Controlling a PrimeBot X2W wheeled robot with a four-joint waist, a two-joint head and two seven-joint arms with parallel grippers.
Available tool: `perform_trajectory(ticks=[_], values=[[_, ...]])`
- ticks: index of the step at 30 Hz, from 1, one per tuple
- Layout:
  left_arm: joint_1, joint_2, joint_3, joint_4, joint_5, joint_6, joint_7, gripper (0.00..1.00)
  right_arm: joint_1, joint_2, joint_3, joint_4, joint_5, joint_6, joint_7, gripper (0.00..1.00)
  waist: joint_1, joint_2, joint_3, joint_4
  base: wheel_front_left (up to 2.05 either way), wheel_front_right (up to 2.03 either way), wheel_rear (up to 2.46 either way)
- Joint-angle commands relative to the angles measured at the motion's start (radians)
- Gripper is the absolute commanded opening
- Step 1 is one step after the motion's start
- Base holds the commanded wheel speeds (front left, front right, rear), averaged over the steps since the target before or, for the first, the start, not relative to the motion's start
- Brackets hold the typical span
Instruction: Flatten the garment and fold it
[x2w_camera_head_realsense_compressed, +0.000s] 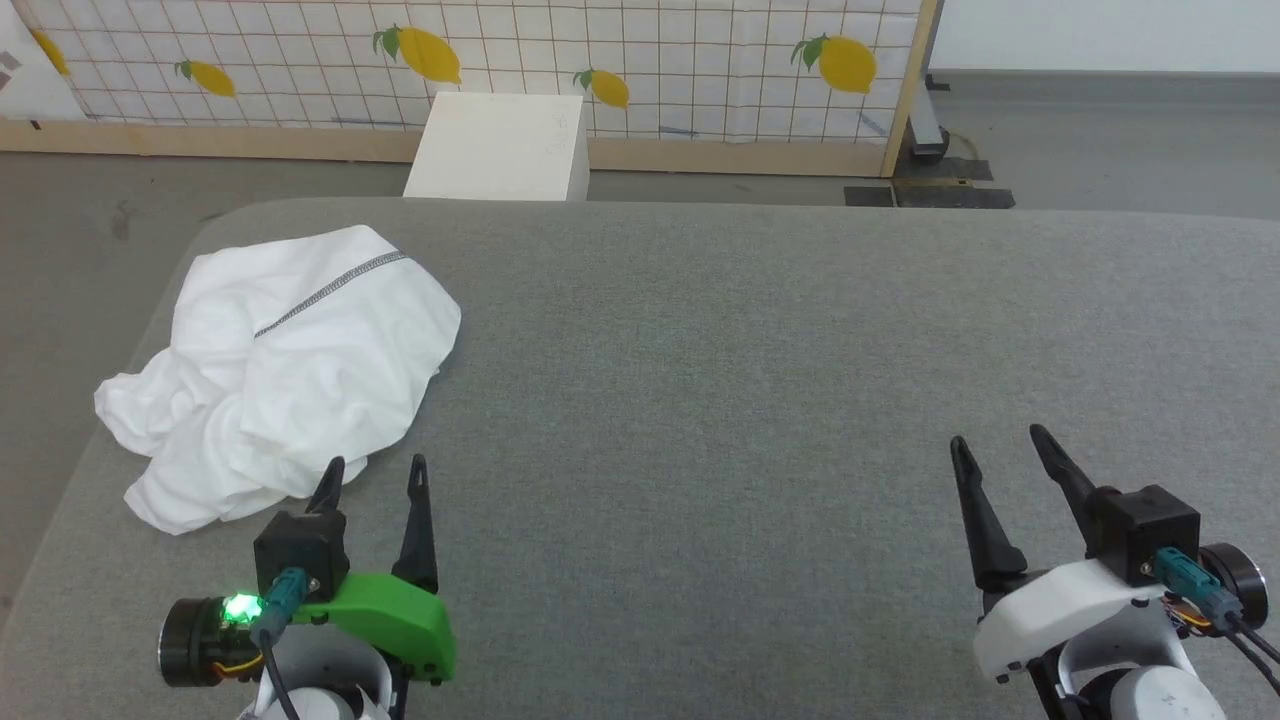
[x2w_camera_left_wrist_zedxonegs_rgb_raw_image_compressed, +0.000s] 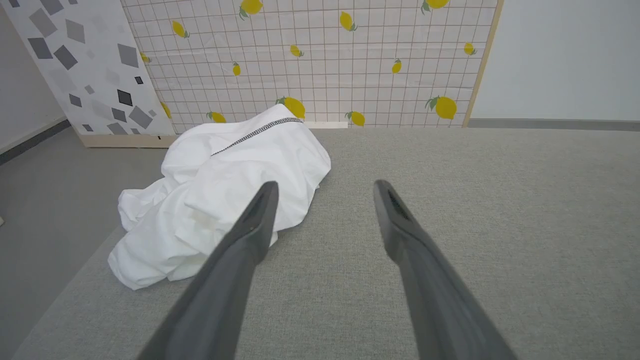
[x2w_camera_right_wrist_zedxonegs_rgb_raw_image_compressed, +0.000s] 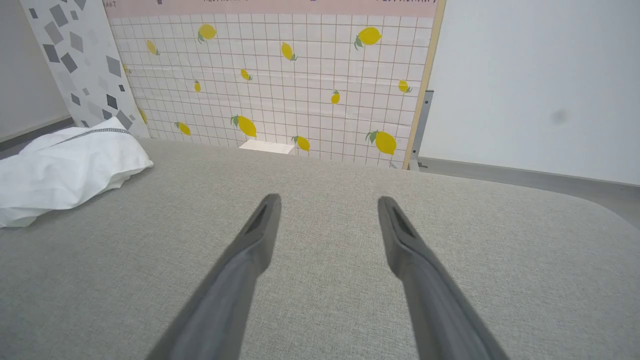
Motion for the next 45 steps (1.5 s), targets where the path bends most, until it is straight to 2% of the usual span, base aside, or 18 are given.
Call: perform_trajectory(ticks=[1, 23, 45], values=[[-0.003, 0.000, -0.004, 0.005, -0.009, -0.002, -0.010, 1.00, 0.013, 0.000, -0.005, 0.006, 0.013, 0.000, -0.012, 1.00, 0.0000, 0.0000, 0.000, 0.000, 0.00, 0.00, 0.00], [-0.014, -0.001, -0.014, 0.032, -0.051, 0.003, -0.055, 1.00, 0.025, 0.000, -0.023, 0.030, 0.049, 0.000, -0.057, 1.00, 0.0000, 0.0000, 0.008, 0.015, 0.00, 0.00, 0.00], [-0.005, -0.002, 0.004, 0.046, -0.098, 0.013, -0.100, 1.00, 0.035, 0.000, -0.020, 0.053, 0.068, -0.001, -0.103, 1.00, 0.0000, 0.0000, 0.020, 0.160, 0.00, 0.00, 0.00]])
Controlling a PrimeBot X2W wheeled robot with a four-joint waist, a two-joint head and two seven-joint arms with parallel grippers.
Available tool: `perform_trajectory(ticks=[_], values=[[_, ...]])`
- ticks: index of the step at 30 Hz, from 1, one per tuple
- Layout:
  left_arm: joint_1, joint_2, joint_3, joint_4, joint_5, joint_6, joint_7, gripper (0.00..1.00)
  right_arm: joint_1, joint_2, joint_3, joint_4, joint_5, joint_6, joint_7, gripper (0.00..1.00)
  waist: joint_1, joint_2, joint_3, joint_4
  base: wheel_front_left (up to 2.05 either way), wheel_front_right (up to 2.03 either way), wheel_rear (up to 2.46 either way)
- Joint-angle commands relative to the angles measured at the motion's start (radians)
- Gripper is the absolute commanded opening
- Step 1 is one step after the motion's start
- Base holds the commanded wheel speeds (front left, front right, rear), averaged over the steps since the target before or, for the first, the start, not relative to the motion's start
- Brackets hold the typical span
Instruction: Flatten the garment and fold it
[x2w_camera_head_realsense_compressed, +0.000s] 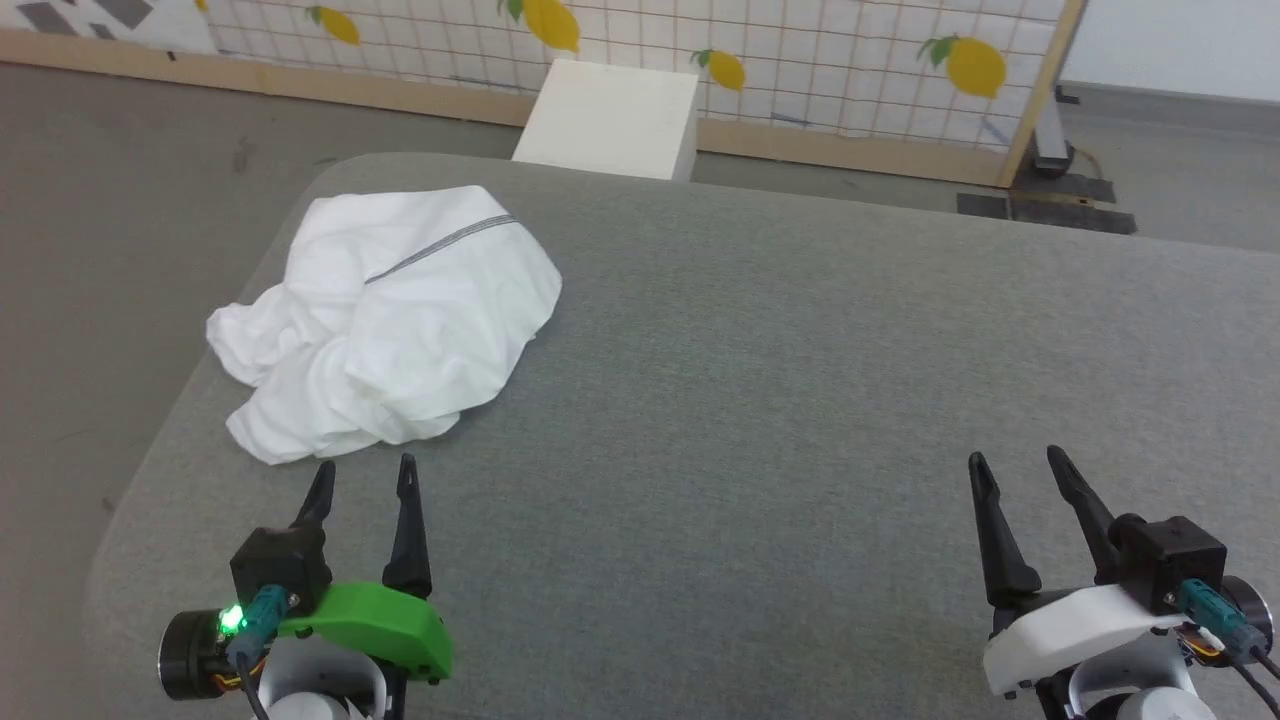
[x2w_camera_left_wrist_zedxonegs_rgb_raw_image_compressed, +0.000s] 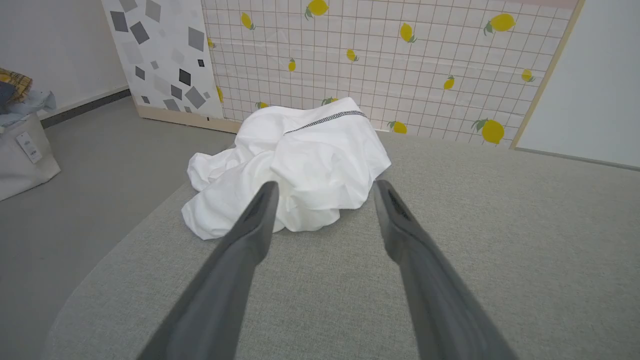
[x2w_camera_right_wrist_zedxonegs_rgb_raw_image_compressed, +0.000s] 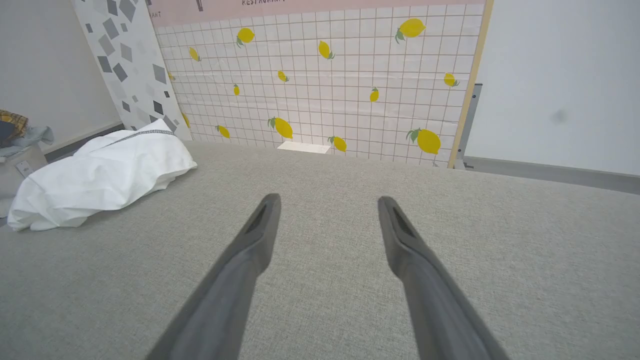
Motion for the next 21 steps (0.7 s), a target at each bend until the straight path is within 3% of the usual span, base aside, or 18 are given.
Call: perform_trajectory(ticks=[1, 21], values=[[-0.003, -0.002, 0.002, 0.005, -0.017, 0.004, -0.013, 1.00, 0.011, 0.000, 0.001, 0.005, 0.008, -0.001, -0.014, 1.00, 0.0000, 0.0000, 0.003, 0.023, 0.00, 0.00, 0.00], [-0.003, -0.003, -0.007, 0.020, -0.060, 0.008, -0.054, 1.00, 0.019, 0.000, 0.008, 0.035, 0.015, -0.001, -0.055, 1.00, 0.0000, 0.0000, 0.019, 0.173, 0.00, 0.00, 0.00]])
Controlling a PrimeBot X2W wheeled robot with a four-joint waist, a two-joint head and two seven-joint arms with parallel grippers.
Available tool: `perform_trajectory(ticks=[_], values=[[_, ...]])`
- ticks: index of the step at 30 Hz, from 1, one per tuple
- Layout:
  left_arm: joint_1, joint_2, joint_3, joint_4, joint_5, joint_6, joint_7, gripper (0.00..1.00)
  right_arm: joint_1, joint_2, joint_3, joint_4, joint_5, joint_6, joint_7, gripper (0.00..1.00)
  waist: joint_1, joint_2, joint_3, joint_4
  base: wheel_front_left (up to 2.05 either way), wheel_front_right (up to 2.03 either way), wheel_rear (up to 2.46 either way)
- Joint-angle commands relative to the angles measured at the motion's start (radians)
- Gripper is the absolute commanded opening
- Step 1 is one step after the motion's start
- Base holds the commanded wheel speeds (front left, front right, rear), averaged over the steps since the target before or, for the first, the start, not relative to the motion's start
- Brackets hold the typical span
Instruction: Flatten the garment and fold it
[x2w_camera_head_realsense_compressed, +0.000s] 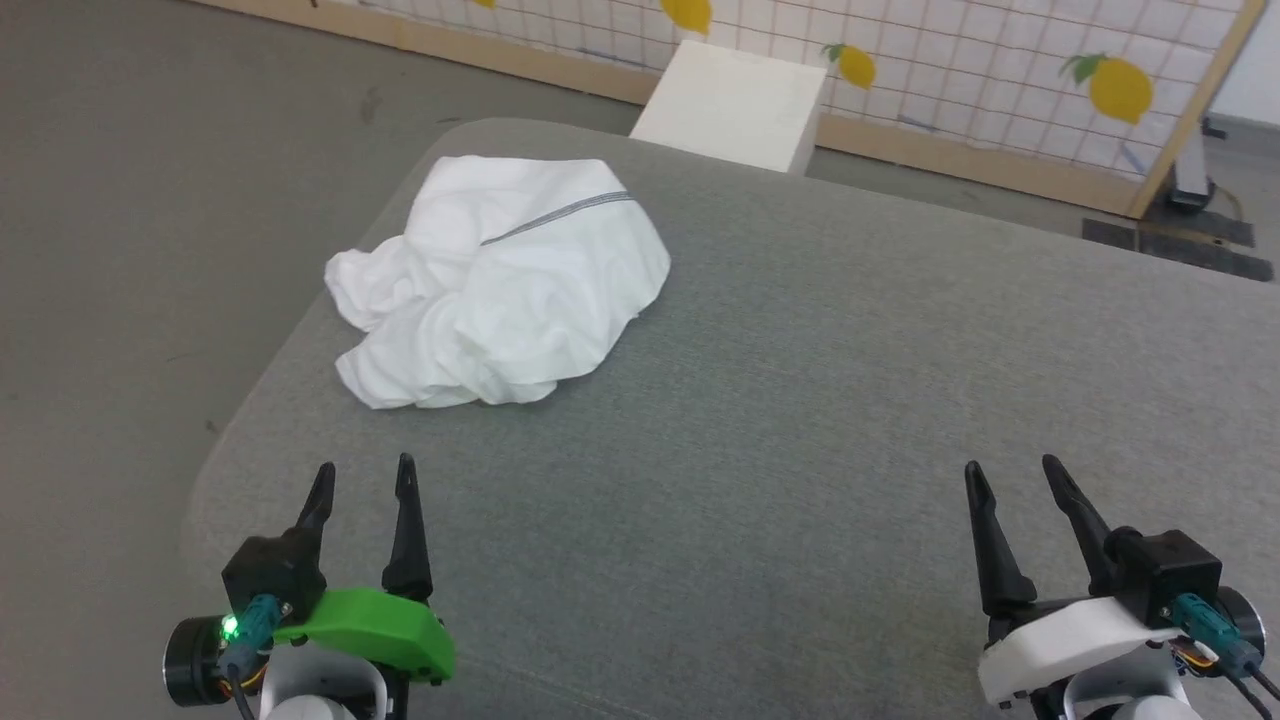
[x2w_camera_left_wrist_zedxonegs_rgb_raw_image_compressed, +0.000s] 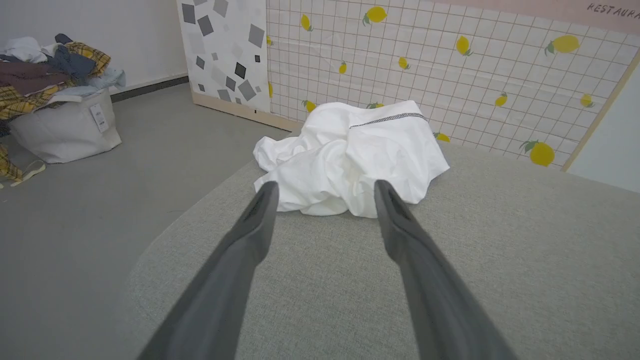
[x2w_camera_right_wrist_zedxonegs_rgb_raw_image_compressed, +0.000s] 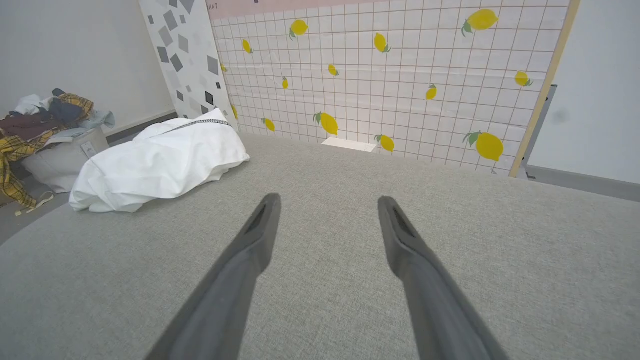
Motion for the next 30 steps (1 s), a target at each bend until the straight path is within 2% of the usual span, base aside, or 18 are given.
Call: perform_trajectory(ticks=[1, 14, 30], values=[[-0.003, -0.003, -0.003, 0.003, -0.015, 0.004, -0.012, 1.00, 0.013, 0.000, 0.001, 0.007, 0.012, -0.001, -0.012, 1.00, 0.0000, 0.0000, 0.004, 0.027, 0.00, 0.00, 0.00], [0.001, -0.003, -0.001, 0.014, -0.015, 0.004, -0.039, 1.00, 0.020, 0.000, 0.002, 0.032, 0.029, -0.001, -0.039, 1.00, 0.0000, 0.0000, 0.000, 0.105, 0.00, 0.00, 0.00], [0.007, -0.004, 0.001, 0.018, -0.049, 0.013, -0.072, 1.00, 0.024, 0.000, 0.000, 0.048, 0.041, -0.001, -0.072, 1.00, 0.0000, 0.0000, 0.008, 0.165, 0.00, 0.00, 0.00]])
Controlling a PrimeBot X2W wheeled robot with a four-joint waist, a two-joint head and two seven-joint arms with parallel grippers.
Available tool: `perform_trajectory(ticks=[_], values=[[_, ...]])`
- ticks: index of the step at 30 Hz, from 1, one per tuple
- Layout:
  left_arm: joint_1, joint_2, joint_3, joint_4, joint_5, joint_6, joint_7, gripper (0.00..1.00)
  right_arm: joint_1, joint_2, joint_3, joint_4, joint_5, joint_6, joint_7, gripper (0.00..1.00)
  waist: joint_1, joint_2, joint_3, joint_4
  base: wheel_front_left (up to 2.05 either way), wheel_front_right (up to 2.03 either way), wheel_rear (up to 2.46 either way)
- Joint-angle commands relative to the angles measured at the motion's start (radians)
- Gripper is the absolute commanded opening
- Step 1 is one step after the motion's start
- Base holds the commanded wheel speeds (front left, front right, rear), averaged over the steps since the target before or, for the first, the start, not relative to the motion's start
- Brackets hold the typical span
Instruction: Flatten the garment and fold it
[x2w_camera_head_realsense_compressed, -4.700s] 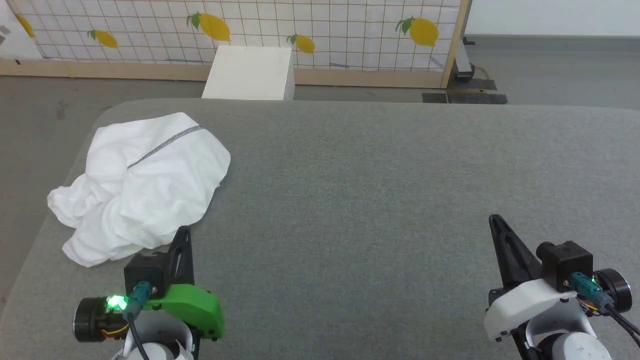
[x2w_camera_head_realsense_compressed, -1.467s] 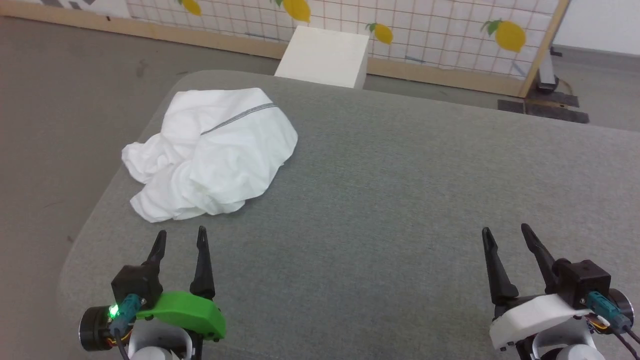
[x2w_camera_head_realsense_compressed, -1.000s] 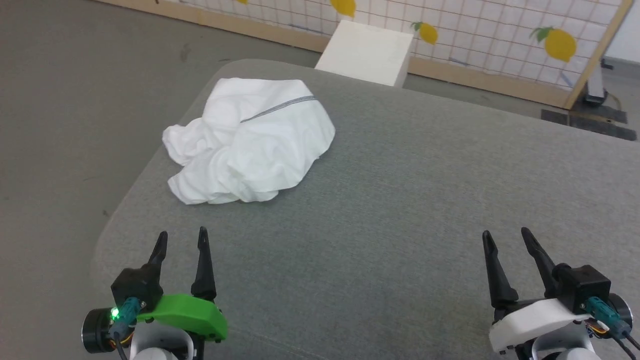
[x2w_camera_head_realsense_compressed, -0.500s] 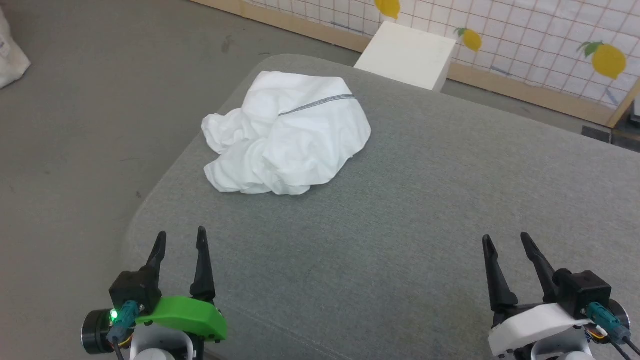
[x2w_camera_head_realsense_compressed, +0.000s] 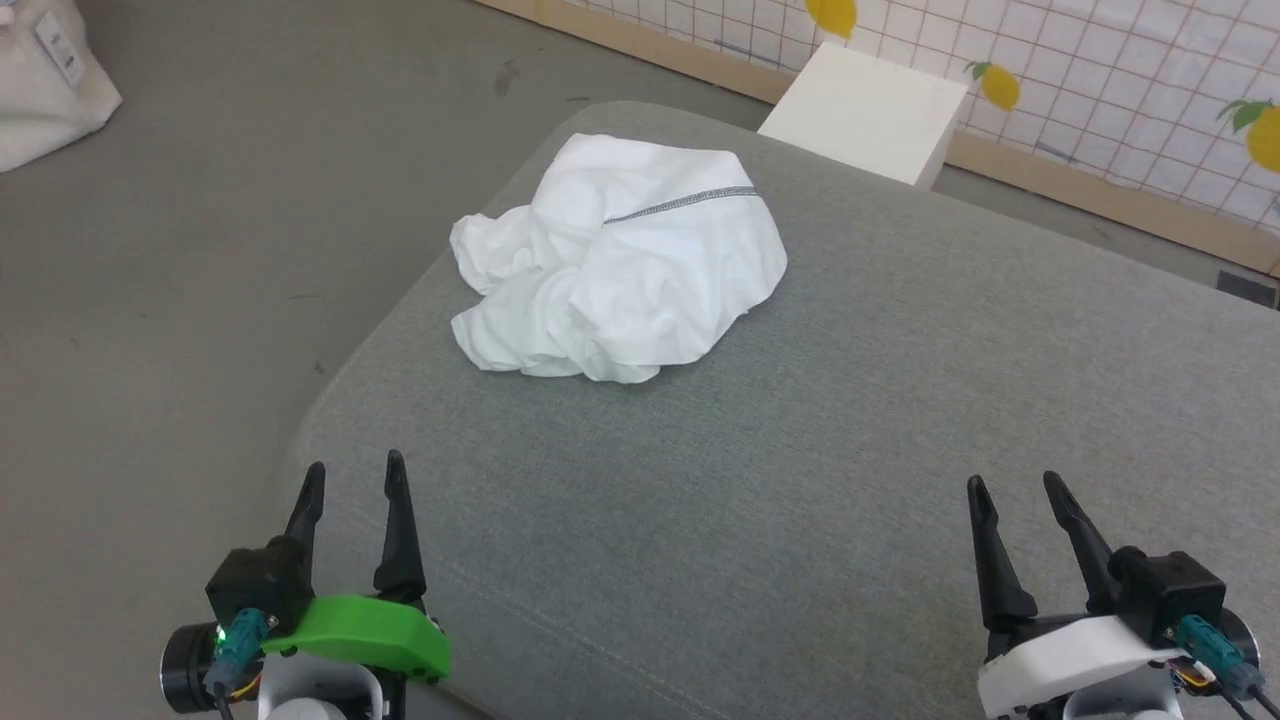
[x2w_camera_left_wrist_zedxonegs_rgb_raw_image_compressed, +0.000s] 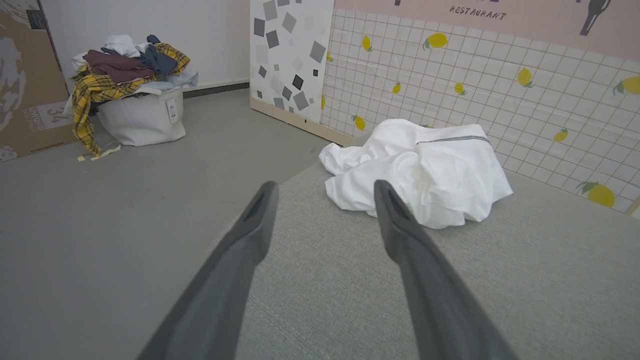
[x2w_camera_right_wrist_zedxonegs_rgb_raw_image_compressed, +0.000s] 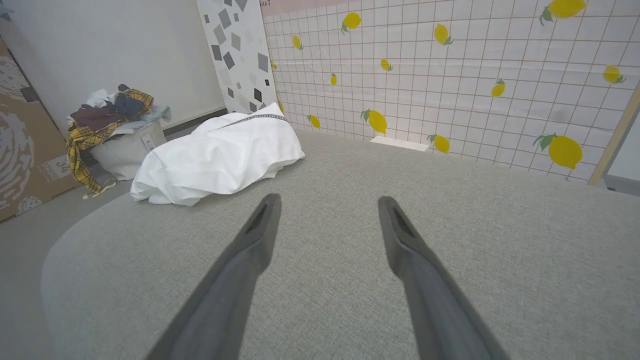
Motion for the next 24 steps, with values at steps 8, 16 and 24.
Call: perform_trajectory(ticks=[8, 16, 24], values=[[-0.024, -0.004, -0.012, 0.021, -0.022, -0.005, -0.026, 1.00, 0.009, 0.000, -0.010, 0.003, 0.001, -0.001, -0.028, 1.00, 0.0000, 0.0000, 0.019, 0.021, 0.00, 0.00, 0.00], [-0.191, 0.012, -0.017, 0.086, -0.017, -0.069, -0.042, 1.00, -0.007, 0.000, -0.020, 0.002, -0.020, -0.001, -0.044, 1.00, 0.0000, 0.0000, 0.050, 0.007, 0.00, 0.00, 0.00], [-0.530, 0.047, 0.026, 0.261, -0.092, -0.107, -0.005, 1.00, -0.041, 0.000, -0.044, -0.050, -0.081, -0.002, -0.008, 1.00, 0.0000, 0.0000, 0.147, -0.086, 0.00, 0.00, 0.00]])
